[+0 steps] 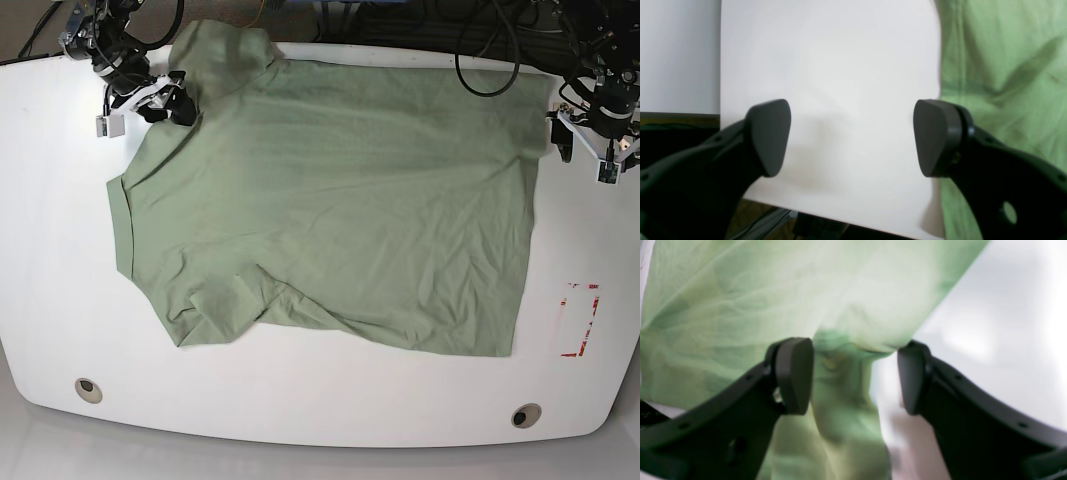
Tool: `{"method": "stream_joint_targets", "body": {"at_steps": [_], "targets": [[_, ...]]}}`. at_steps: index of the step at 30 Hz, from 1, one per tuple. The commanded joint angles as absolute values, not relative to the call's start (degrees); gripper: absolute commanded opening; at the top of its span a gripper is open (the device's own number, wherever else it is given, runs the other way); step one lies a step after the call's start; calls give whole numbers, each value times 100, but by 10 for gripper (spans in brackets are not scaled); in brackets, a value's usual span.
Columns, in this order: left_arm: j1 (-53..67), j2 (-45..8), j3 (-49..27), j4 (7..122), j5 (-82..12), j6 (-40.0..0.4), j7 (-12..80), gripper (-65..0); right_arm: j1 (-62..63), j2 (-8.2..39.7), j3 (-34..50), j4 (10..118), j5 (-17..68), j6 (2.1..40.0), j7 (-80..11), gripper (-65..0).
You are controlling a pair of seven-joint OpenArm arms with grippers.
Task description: Layout the t-shirt on the table in an organized manner, then fold the t-shirt properly
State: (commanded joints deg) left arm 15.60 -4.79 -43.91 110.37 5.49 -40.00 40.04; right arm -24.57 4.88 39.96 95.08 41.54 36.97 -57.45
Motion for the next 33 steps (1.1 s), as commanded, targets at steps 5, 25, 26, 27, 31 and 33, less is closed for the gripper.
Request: {"method": "stream_joint_targets", "body": {"at_steps": [5, 25, 26, 27, 31, 33], "targets": [[1560, -488, -4382, 11037, 549, -4000, 4004, -105, -2457, 488, 3996, 9499, 4154, 3697, -5736, -379], [1947, -479, -3679, 11046, 549, -4000, 3996, -105, -2571, 541, 3987, 9534, 4154, 3697, -5745, -650], [1982, -479, -3644, 11046, 549, -4000, 3996, -105, -2571, 541, 3987, 9534, 4154, 3697, -5745, -650], [2053, -470, -3618, 11046, 549, -4000, 3996, -105, -2571, 541, 3987, 9534, 4154, 3697, -5745, -650], [2211, -277, -3618, 11055, 532, -4000, 4013, -105, -2571, 541, 3987, 9534, 4154, 3697, -5745, -650], [2334, -242, -3626, 11055, 409, -4000, 4022, -105, -2571, 541, 3996, 9534, 4154, 3697, -5745, -650]]}}
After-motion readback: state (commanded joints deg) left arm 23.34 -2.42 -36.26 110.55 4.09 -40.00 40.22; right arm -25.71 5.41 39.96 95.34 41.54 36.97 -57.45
